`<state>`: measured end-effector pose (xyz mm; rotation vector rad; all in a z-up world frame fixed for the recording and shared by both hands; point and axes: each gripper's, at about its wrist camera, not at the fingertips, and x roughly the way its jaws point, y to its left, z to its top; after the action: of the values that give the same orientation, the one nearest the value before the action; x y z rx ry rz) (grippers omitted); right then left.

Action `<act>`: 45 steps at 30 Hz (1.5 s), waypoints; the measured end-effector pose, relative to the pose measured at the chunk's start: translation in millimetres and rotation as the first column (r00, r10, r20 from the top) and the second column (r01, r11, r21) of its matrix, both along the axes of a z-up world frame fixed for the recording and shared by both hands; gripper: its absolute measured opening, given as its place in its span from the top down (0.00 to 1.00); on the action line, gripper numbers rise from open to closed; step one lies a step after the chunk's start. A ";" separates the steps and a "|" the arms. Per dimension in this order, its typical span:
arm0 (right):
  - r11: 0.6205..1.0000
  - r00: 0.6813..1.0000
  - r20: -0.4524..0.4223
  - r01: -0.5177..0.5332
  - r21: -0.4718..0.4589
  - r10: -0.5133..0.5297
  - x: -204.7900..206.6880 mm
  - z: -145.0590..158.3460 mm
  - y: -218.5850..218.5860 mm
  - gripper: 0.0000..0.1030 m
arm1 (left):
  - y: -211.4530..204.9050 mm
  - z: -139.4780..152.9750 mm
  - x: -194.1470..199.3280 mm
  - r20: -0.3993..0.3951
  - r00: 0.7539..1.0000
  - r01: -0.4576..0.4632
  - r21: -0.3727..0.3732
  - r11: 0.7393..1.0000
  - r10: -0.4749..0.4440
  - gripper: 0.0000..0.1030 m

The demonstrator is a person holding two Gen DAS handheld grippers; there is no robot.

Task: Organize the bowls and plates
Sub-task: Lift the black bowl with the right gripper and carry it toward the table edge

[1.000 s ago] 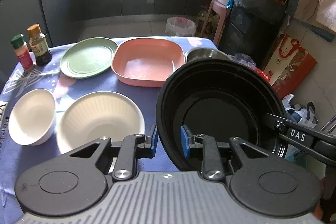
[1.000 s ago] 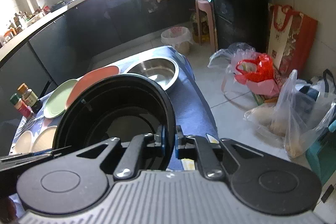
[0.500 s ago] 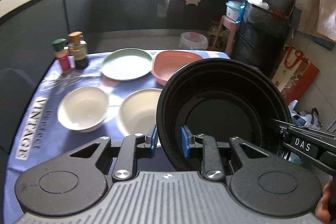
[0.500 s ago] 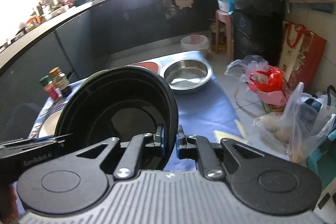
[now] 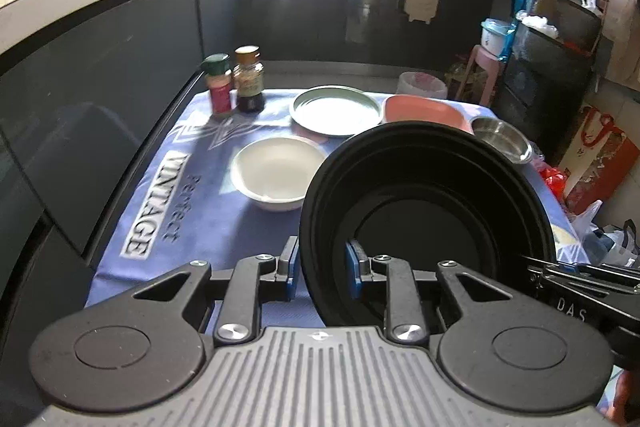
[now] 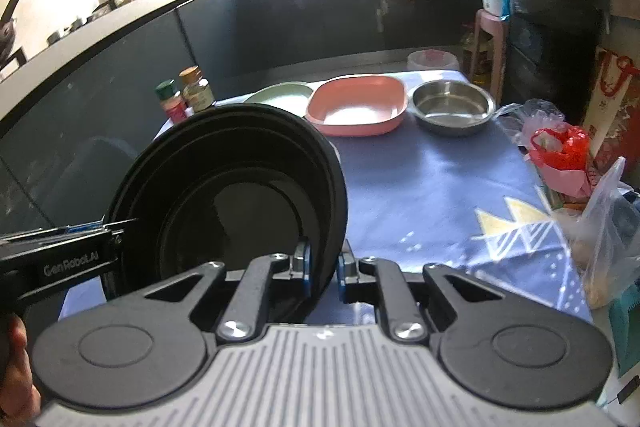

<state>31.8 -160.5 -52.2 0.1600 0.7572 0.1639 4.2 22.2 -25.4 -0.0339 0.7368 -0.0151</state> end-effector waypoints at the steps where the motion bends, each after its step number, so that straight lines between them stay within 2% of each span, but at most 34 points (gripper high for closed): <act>1: 1.000 1.000 -0.003 -0.007 -0.002 0.007 -1.3 -0.9 2.7 0.07 | 4.0 -1.7 -2.4 -0.004 1.000 -0.005 0.000 1.000 0.005 0.79; 10: 0.999 0.998 -0.046 -0.044 -0.023 0.043 -15.5 -15.5 34.9 0.05 | 29.1 -17.2 -16.0 -0.037 0.999 -0.026 0.014 1.000 0.027 0.79; 11: 0.999 0.998 -0.051 -0.046 -0.025 0.045 -16.6 -16.4 38.0 0.09 | 31.3 -18.9 -17.0 -0.040 0.999 -0.028 0.014 1.000 0.029 0.79; 18: 0.996 0.995 -0.081 -0.070 -0.051 0.066 -21.4 -22.8 54.6 0.00 | 45.6 -31.4 -21.6 -0.069 0.997 -0.041 0.011 0.999 0.042 0.79; 22: 0.995 0.992 -0.101 -0.077 -0.066 0.070 -22.5 -28.1 61.0 0.00 | 49.3 -36.6 -22.2 -0.080 0.996 -0.042 0.013 0.999 0.043 0.79; 30: 0.994 0.989 -0.137 -0.064 -0.084 0.052 -22.0 -39.2 64.7 0.00 | 49.7 -50.7 -17.6 -0.118 0.993 -0.022 0.025 0.999 0.025 0.79; 45: 0.996 0.986 -0.165 -0.050 -0.074 0.037 -17.0 -47.8 60.2 0.00 | 45.6 -58.1 -12.0 -0.123 0.992 -0.013 0.031 0.999 0.017 0.79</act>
<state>14.8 -100.3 -99.9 0.0834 0.9294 0.1640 -7.8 67.8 -83.5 -0.0116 0.8600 0.0127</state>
